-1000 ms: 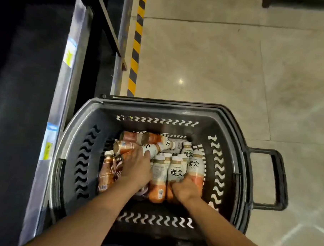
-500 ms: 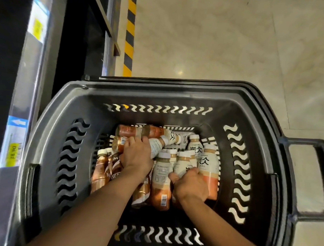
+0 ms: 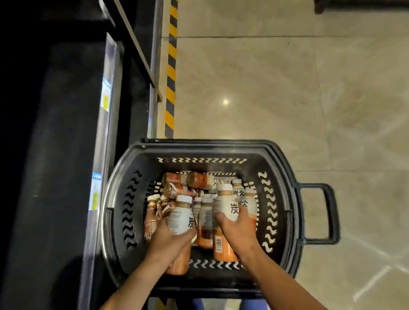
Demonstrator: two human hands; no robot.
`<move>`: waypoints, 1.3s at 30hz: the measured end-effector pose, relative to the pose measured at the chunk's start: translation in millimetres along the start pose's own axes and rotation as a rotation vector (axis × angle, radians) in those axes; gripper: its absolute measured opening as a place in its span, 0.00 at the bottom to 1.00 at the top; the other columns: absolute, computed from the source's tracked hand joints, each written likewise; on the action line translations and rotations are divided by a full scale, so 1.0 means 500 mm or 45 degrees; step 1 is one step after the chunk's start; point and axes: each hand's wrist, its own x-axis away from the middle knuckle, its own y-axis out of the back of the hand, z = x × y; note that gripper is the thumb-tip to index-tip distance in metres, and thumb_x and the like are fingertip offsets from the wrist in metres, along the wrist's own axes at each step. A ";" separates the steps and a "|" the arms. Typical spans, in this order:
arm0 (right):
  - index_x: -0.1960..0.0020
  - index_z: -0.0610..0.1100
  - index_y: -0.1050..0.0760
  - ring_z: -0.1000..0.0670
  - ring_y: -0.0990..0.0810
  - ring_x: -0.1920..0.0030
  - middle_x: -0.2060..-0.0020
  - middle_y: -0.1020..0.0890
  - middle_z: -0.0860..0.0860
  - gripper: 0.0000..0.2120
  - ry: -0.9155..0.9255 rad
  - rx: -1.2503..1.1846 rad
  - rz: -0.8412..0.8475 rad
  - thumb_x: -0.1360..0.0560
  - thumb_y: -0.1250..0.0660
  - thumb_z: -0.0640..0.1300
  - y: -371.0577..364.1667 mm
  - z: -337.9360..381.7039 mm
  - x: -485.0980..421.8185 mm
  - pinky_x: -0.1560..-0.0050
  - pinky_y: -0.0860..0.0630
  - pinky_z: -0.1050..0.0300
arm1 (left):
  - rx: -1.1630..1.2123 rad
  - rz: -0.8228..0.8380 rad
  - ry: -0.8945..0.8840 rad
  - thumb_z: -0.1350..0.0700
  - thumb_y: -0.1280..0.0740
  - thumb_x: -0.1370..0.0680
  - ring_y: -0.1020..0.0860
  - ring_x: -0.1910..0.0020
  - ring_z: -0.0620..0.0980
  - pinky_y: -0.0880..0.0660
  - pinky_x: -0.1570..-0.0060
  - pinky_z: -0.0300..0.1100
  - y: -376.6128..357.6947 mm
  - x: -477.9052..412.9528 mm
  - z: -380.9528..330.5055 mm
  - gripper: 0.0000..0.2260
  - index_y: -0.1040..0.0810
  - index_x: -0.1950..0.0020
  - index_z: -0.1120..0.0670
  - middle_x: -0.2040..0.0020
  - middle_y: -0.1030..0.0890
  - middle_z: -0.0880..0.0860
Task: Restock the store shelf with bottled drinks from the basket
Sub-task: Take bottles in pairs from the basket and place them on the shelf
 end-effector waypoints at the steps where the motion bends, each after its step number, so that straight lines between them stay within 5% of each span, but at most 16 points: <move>1: 0.38 0.47 0.30 0.54 0.17 0.50 0.48 0.16 0.51 0.23 0.018 -0.003 0.009 0.29 0.27 0.50 0.023 0.032 0.043 0.46 0.20 0.55 | 0.109 0.007 -0.021 0.59 0.21 0.30 0.16 0.54 0.47 0.21 0.54 0.43 0.006 0.054 -0.033 0.20 0.23 0.42 0.49 0.52 0.15 0.50; 5: 0.39 0.48 0.34 0.59 0.22 0.57 0.53 0.20 0.54 0.26 0.115 0.016 -0.042 0.31 0.26 0.51 0.122 0.189 0.257 0.63 0.29 0.65 | 0.444 0.007 -0.018 0.54 0.22 0.30 0.16 0.53 0.53 0.20 0.50 0.50 0.031 0.296 -0.197 0.20 0.23 0.42 0.47 0.52 0.15 0.52; 7: 0.38 0.46 0.32 0.57 0.20 0.55 0.51 0.18 0.52 0.27 0.156 0.008 -0.081 0.31 0.24 0.50 0.169 0.258 0.371 0.60 0.26 0.62 | 0.527 0.029 -0.034 0.46 0.20 0.36 0.16 0.51 0.56 0.20 0.46 0.57 0.050 0.422 -0.274 0.28 0.24 0.38 0.47 0.49 0.15 0.54; 11: 0.44 0.51 0.28 0.53 0.17 0.54 0.52 0.17 0.52 0.23 0.271 -0.036 -0.080 0.33 0.22 0.53 0.248 0.385 0.596 0.52 0.19 0.53 | 0.638 0.111 -0.191 0.50 0.23 0.29 0.16 0.51 0.55 0.20 0.47 0.56 0.100 0.661 -0.412 0.22 0.24 0.38 0.48 0.49 0.15 0.55; 15: 0.50 0.54 0.27 0.60 0.17 0.62 0.58 0.17 0.55 0.14 0.483 -0.017 -0.050 0.30 0.24 0.48 0.315 0.497 0.790 0.64 0.23 0.67 | 0.699 0.192 -0.349 0.49 0.22 0.34 0.16 0.48 0.57 0.21 0.46 0.59 0.148 0.859 -0.496 0.27 0.24 0.36 0.49 0.46 0.15 0.56; 20: 0.45 0.52 0.26 0.52 0.16 0.57 0.55 0.16 0.52 0.17 0.670 0.010 0.012 0.30 0.25 0.49 0.391 0.598 0.987 0.56 0.18 0.53 | 0.767 0.202 -0.449 0.48 0.22 0.34 0.15 0.50 0.58 0.20 0.48 0.61 0.193 1.071 -0.552 0.24 0.24 0.40 0.46 0.49 0.15 0.56; 25: 0.44 0.52 0.26 0.52 0.16 0.57 0.55 0.16 0.51 0.16 0.875 0.002 0.114 0.29 0.25 0.48 0.441 0.654 1.129 0.57 0.18 0.55 | 0.867 0.121 -0.632 0.49 0.25 0.34 0.16 0.57 0.60 0.18 0.55 0.56 0.221 1.255 -0.585 0.25 0.24 0.39 0.51 0.49 0.16 0.63; 28: 0.45 0.53 0.26 0.53 0.16 0.58 0.56 0.16 0.51 0.16 0.972 0.009 0.233 0.29 0.24 0.47 0.451 0.671 1.190 0.57 0.17 0.55 | 0.990 0.070 -0.740 0.51 0.27 0.32 0.16 0.59 0.57 0.19 0.61 0.50 0.227 1.343 -0.579 0.25 0.25 0.37 0.55 0.48 0.16 0.62; 32: 0.43 0.48 0.25 0.51 0.15 0.60 0.58 0.15 0.50 0.17 1.101 0.034 0.535 0.29 0.24 0.44 0.433 0.694 1.275 0.64 0.19 0.60 | 1.111 -0.143 -0.834 0.54 0.25 0.31 0.16 0.58 0.59 0.19 0.56 0.55 0.244 1.444 -0.538 0.22 0.24 0.38 0.53 0.48 0.16 0.61; 35: 0.42 0.47 0.24 0.49 0.15 0.59 0.57 0.14 0.48 0.24 1.201 0.093 0.760 0.35 0.24 0.51 0.401 0.700 1.349 0.63 0.20 0.59 | 1.210 -0.344 -0.865 0.53 0.27 0.33 0.16 0.59 0.61 0.19 0.56 0.59 0.263 1.530 -0.487 0.24 0.23 0.38 0.56 0.50 0.16 0.64; 39: 0.45 0.52 0.23 0.47 0.15 0.58 0.56 0.15 0.47 0.24 1.279 0.176 1.087 0.40 0.26 0.58 0.336 0.684 1.458 0.60 0.18 0.52 | 1.354 -0.629 -0.960 0.55 0.26 0.35 0.16 0.64 0.58 0.20 0.66 0.49 0.297 1.657 -0.399 0.25 0.23 0.39 0.56 0.53 0.15 0.63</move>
